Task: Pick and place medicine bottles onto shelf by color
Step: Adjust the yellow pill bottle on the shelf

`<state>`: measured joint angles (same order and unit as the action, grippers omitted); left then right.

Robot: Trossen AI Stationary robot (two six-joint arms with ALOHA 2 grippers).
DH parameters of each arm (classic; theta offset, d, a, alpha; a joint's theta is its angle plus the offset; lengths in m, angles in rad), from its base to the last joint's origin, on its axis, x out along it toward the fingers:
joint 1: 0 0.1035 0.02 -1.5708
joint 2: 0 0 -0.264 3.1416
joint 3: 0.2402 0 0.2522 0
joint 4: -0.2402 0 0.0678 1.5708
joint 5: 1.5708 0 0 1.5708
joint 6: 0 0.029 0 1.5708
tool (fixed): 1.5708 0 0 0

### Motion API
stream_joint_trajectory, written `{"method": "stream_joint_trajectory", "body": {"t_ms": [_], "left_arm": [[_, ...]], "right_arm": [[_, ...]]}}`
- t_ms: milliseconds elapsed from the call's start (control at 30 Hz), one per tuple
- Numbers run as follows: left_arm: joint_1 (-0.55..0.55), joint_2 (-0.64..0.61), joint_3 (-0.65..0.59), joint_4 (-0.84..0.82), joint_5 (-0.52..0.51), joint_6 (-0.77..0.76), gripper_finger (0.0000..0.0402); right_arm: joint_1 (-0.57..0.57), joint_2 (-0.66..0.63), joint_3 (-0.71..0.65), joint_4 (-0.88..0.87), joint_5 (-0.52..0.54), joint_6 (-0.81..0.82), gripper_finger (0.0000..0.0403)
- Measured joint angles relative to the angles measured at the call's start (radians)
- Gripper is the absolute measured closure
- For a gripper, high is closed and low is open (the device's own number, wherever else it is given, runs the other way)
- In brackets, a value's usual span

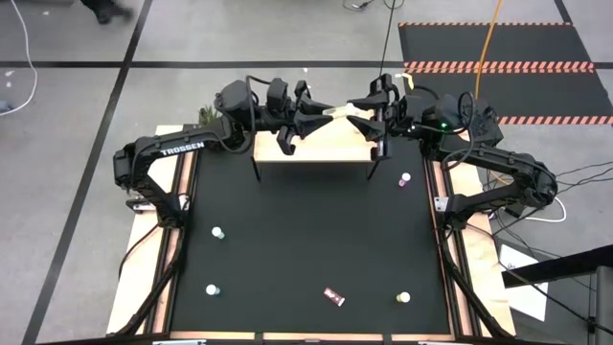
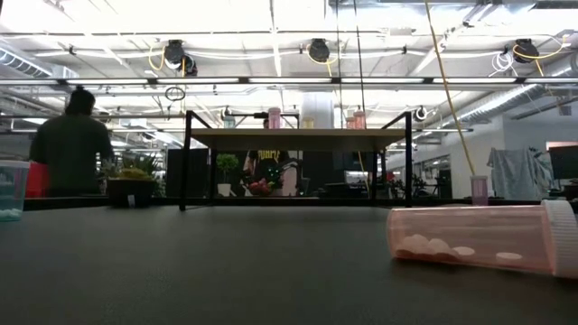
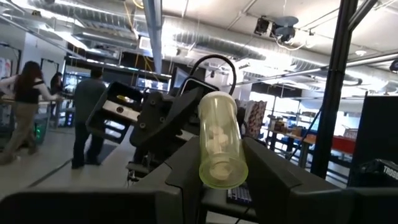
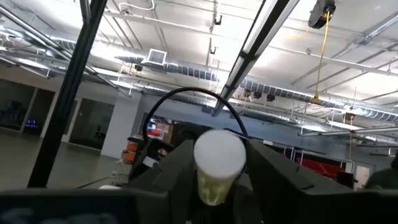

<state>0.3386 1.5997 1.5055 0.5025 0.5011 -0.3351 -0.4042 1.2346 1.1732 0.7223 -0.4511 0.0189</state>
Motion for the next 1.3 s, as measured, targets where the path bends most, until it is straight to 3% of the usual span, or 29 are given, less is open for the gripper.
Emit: {"method": "stream_joint_trajectory", "body": {"t_ms": [467, 700, 900, 1100, 1300], "left_arm": [[0.000, 0.000, 0.000, 0.001, -0.001, -0.005, 0.0289], [0.003, -0.002, 0.000, -0.039, -0.027, -0.122, 0.0278], [0.011, -0.002, 0.000, -0.114, -0.035, -0.170, 0.0194], [0.019, -0.013, 0.000, -0.193, -0.027, -0.059, 0.0075], [0.082, -0.119, 0.000, -0.471, -0.011, 0.093, 0.0007]], "right_arm": [[0.000, 0.000, 0.000, 0.000, 0.001, 0.022, 0.0279], [0.000, 0.000, 0.000, -0.017, 0.002, 0.026, 0.0287], [-0.001, 0.000, 0.000, -0.047, 0.009, 0.022, 0.0285], [-0.018, 0.000, 0.000, -0.086, 0.043, 0.022, 0.0285], [-0.049, -0.005, 0.000, -0.193, 0.126, 0.006, 0.0285]]}}
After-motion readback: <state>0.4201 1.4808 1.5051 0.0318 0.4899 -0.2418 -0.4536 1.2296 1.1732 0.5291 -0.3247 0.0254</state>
